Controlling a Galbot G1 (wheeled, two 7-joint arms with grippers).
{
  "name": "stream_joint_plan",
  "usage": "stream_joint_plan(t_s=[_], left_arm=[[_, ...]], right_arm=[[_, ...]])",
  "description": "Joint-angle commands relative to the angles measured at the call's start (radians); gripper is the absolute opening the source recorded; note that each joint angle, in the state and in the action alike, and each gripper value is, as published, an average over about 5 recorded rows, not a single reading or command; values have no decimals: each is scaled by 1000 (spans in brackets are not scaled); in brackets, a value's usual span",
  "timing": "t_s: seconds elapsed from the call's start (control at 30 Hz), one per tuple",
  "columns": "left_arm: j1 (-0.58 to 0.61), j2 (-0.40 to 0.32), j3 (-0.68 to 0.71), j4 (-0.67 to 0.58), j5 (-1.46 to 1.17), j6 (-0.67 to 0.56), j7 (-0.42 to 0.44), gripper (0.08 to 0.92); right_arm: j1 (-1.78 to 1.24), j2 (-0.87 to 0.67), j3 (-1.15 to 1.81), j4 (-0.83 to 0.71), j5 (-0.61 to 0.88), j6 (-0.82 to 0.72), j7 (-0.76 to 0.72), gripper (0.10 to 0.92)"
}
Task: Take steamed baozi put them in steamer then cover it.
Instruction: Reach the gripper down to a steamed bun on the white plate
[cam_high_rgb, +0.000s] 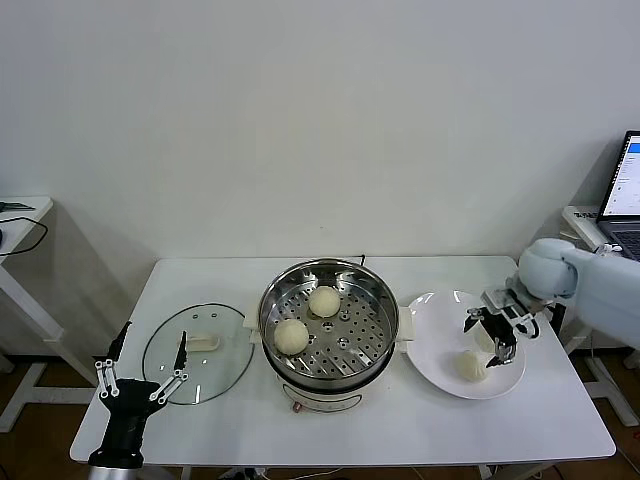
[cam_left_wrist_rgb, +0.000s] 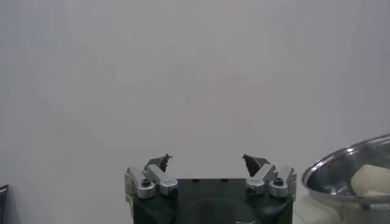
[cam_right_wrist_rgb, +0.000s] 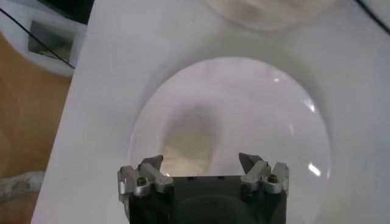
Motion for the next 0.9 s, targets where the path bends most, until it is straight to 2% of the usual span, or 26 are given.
stream_joint_plan(t_s=[0.03, 0.5, 0.9], left_arm=[[4, 0, -5, 2, 0, -3, -1, 823], [3, -7, -11, 2, 0, -3, -2, 823], [-5, -8, -11, 6, -2, -2, -3, 823]], right_arm=[[-99, -9, 41, -27, -38, -8, 38, 823], [-164, 17, 91, -61, -54, -21, 53, 816], [-139, -2, 103, -21, -57, -19, 56, 692]])
